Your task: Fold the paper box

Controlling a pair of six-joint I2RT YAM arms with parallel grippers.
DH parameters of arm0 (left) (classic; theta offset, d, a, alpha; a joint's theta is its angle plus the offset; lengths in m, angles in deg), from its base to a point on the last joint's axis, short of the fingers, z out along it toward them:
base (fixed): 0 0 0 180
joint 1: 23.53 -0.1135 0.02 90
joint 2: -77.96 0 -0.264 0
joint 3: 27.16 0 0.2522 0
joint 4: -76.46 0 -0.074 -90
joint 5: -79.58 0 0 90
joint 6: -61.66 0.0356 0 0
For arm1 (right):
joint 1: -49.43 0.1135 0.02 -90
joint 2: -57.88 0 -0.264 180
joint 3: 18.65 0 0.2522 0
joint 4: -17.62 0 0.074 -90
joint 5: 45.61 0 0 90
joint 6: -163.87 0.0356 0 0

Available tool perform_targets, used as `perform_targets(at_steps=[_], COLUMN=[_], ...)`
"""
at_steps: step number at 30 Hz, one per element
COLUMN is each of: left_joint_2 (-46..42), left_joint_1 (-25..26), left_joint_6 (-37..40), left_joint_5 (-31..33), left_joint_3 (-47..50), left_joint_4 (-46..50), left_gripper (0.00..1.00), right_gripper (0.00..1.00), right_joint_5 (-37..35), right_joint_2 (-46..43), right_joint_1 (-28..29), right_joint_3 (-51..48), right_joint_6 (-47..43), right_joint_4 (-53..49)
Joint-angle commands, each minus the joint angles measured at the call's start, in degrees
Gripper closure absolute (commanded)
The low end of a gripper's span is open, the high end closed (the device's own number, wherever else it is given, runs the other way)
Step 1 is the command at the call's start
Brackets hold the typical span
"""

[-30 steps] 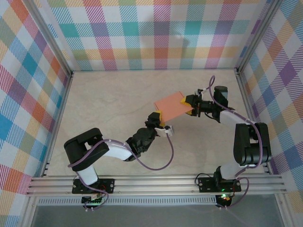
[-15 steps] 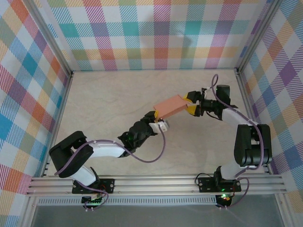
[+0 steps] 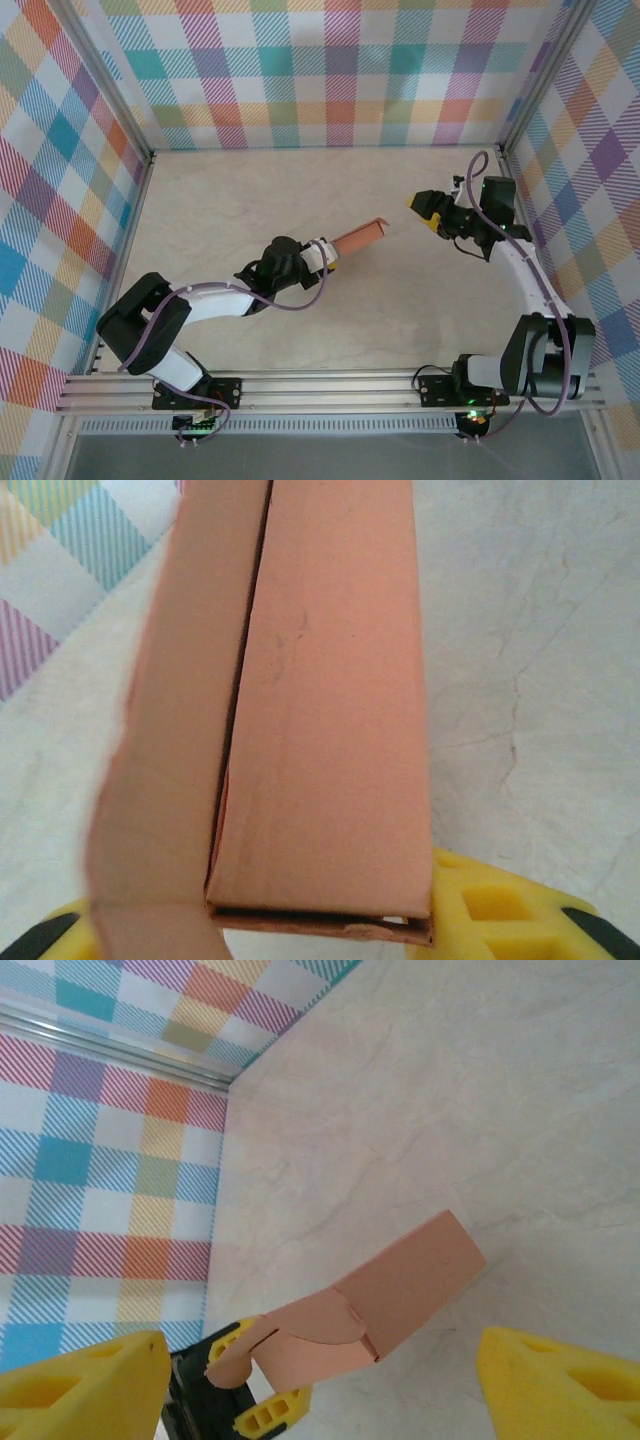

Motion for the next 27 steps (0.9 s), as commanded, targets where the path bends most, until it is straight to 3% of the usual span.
perform_targets(at_steps=[1,8,14,17,22,27], left_joint_2=[0.0,1.2,3.9,4.9,6.8,7.3], left_joint_1=[-1.3,-3.0,-4.2,-4.5,-4.7,-4.9], left_joint_6=[-3.8,-2.0,1.2,1.5,2.5,2.7], left_joint_5=[-8.3,-18.1,-23.3,-25.0,-25.2,-25.3], left_joint_3=[-2.3,-6.4,-10.9,-11.6,-13.6,-14.0], left_joint_4=[2.4,15.6,26.2,26.9,30.3,31.1], left_gripper=[0.64,0.63,0.63,0.63,0.63,0.64], right_gripper=[0.21,0.25,0.29,0.36,0.62,0.66], right_joint_5=[-1.7,-14.4,-23.8,-26.5,-27.5,-29.4], right_joint_2=[-3.2,-10.3,-7.5,-5.0,-1.6,0.7], right_joint_1=[0.3,7.1,15.9,18.5,19.4,20.1], right_joint_3=[-0.9,-3.3,0.3,2.0,3.7,5.5], right_joint_6=[-11.1,-22.8,-31.2,-33.3,-34.8,-35.1], right_joint_4=[-7.4,-12.6,-18.1,-20.2,-23.1,-25.3])
